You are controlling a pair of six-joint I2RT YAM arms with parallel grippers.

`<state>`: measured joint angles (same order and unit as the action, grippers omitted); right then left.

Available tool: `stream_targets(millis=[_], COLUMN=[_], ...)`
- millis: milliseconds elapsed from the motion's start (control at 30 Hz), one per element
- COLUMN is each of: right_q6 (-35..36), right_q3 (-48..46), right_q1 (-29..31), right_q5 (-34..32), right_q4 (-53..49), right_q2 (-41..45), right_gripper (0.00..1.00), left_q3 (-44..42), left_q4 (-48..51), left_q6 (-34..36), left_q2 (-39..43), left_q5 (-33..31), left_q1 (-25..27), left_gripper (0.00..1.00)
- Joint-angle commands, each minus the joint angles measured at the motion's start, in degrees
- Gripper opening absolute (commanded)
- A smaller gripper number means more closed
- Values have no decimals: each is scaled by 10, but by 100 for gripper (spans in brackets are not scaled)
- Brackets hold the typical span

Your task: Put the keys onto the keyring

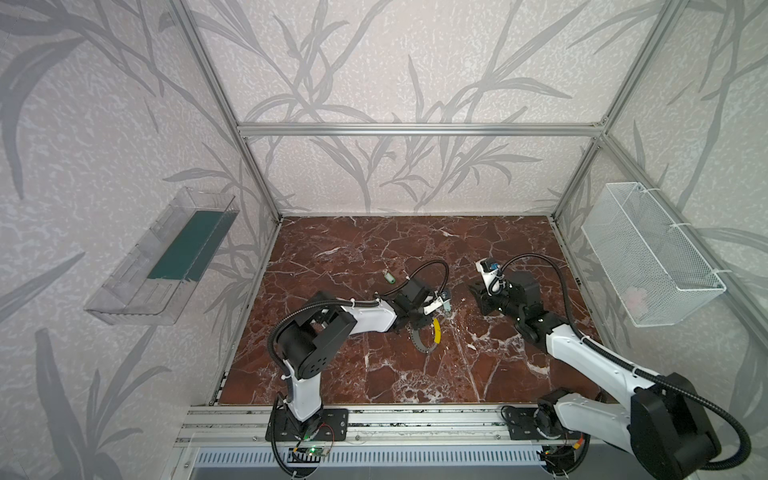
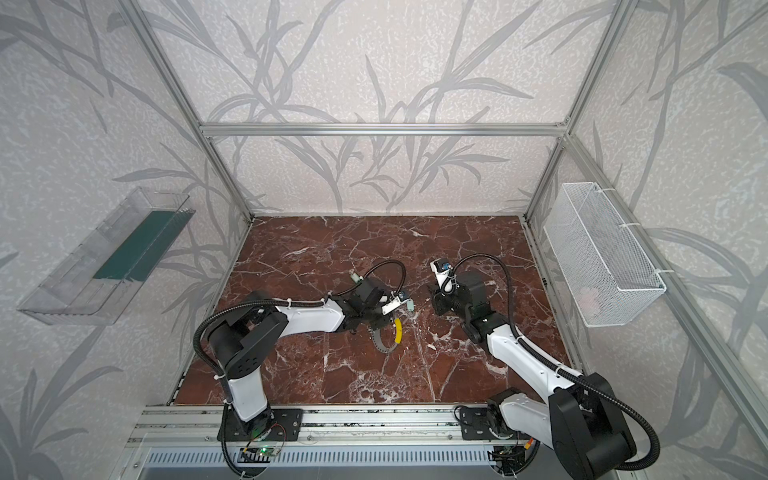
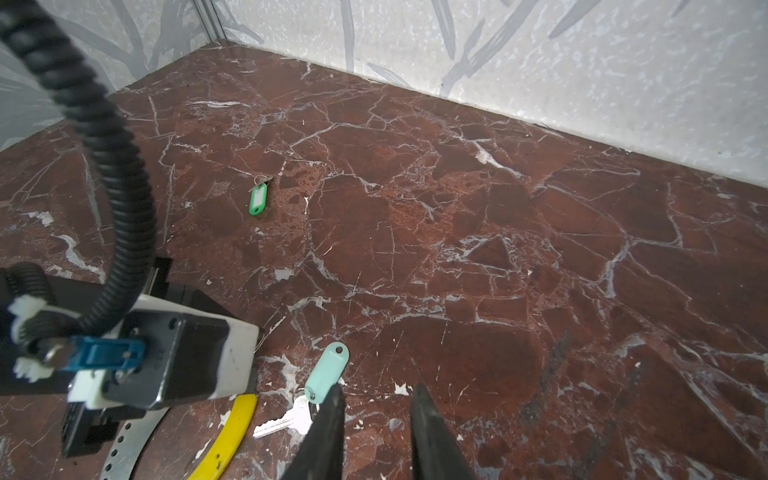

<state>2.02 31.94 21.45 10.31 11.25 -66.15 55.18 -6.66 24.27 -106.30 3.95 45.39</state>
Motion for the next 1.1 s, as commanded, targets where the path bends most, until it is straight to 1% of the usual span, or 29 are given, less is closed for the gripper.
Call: stream_targets(millis=[0,133,267,467,567,667,733,867,933,1000,1067], right_q6=[5,3,1,-2,-1,16,35,69,85,105,112], right_q3=[-9,-12,-15,-18,-21,-26,-31,-46,-55,-60,-67], right_q1=[-4,-4,-4,-4,-3,-4,-4,-10,-11,-12,-12], right_q5=[9,13,11,10,12,23,36,81,128,196,247], right_q4=[-4,-1,3,6,7,14,18,47,67,86,114], right_q2=[10,8,9,11,13,16,22,37,44,49,53], right_gripper=[28,28,27,25,24,24,23,23,23,23,23], left_q3=[13,12,14,15,13,9,0,-26,-40,-60,-79], left_q4=[16,25,29,29,29,28,27,21,18,12,2], left_q6=[3,3,-7,-10,-10,-6,1,12,9,4,5], left_q2=[-7,-6,-8,-7,-2,18,47,123,164,210,248], left_q5=[-4,-2,-20,-23,-17,-3,15,91,139,195,238], left_q1=[3,2,2,3,2,2,3,-7,-17,-28,-35], left_gripper=[27,30,24,15,10,4,0,0,0,0,0])
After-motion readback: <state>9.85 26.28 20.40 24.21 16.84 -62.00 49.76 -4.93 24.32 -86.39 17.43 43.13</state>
